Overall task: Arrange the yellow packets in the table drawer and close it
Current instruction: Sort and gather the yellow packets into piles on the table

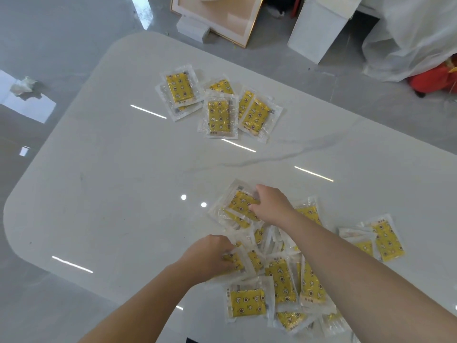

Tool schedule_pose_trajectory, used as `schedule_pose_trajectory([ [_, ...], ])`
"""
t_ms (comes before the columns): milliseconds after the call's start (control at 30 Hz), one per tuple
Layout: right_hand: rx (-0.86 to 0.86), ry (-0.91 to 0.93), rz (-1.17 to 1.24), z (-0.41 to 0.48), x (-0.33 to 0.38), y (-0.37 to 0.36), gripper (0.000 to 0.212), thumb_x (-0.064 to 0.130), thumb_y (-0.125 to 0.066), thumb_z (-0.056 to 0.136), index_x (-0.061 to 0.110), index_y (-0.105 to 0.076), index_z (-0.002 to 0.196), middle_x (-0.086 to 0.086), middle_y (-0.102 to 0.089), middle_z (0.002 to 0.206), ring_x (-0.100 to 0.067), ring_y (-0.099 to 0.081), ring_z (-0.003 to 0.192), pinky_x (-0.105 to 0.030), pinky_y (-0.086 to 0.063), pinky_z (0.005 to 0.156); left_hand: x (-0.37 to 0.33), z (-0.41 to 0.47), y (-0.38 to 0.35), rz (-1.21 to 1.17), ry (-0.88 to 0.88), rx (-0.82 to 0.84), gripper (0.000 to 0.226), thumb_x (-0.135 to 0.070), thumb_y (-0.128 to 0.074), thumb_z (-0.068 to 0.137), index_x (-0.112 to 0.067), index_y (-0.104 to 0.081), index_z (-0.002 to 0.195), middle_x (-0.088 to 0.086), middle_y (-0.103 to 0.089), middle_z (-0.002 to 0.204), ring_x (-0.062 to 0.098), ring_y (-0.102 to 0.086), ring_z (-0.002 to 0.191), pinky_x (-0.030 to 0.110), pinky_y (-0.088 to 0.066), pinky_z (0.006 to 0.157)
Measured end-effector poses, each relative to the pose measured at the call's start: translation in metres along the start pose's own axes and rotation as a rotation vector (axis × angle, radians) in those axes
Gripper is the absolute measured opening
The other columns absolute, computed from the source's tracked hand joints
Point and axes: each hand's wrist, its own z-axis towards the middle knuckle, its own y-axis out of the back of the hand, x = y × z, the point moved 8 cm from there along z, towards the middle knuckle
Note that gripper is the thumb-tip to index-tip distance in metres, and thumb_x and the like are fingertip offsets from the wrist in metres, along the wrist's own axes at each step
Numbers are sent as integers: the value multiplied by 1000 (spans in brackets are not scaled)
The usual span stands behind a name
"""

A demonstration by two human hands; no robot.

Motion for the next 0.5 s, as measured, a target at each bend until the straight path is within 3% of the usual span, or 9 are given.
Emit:
schedule_pose_trajectory([
  [167, 14, -3, 40, 0, 0, 0, 46, 21, -59, 92, 10, -46, 135, -5, -52, 136, -23, -52, 120, -29, -42, 88, -12, 10, -9, 37, 6, -6, 28, -28, -59, 89, -12, -66, 110, 2, -64, 107, 19, -59, 97, 33, -52, 84],
  [233, 34, -7, 62, 1, 1, -1, 45, 20, -59, 91, 12, -47, 134, -5, -53, 133, -23, -53, 117, -29, -42, 87, -12, 15, -13, 64, 36, -20, 24, -27, -57, 88, -10, -66, 103, 5, -65, 101, 21, -60, 91, 34, -53, 79],
  [333, 57, 13, 23, 2, 5, -3, 14, 20, -60, 88, 19, -49, 96, 0, -53, 99, -19, -51, 92, -26, -40, 71, -11, 20, -12, 74, 75, -40, 17, -24, -55, 88, -9, -63, 92, 3, -60, 88, 20, -56, 78, 30, -49, 70],
  [400, 81, 36, 1, 2, 8, -4, 28, 20, -62, 87, 21, -37, 73, 6, -42, 79, -18, -45, 80, -23, -32, 57, -11, 20, -8, 67, 74, -56, 13, -22, -54, 88, -10, -60, 86, 1, -55, 83, 18, -52, 73, 29, -47, 67],
  [500, 115, 70, -36, 1, 14, -5, 41, 21, -66, 84, 23, -29, 65, 7, -34, 70, -11, -39, 64, -23, -25, 50, -9, 15, 0, 87, 41, -80, 14, -19, -54, 88, -7, -63, 88, 2, -56, 85, 19, -55, 77, 31, -50, 73],
])
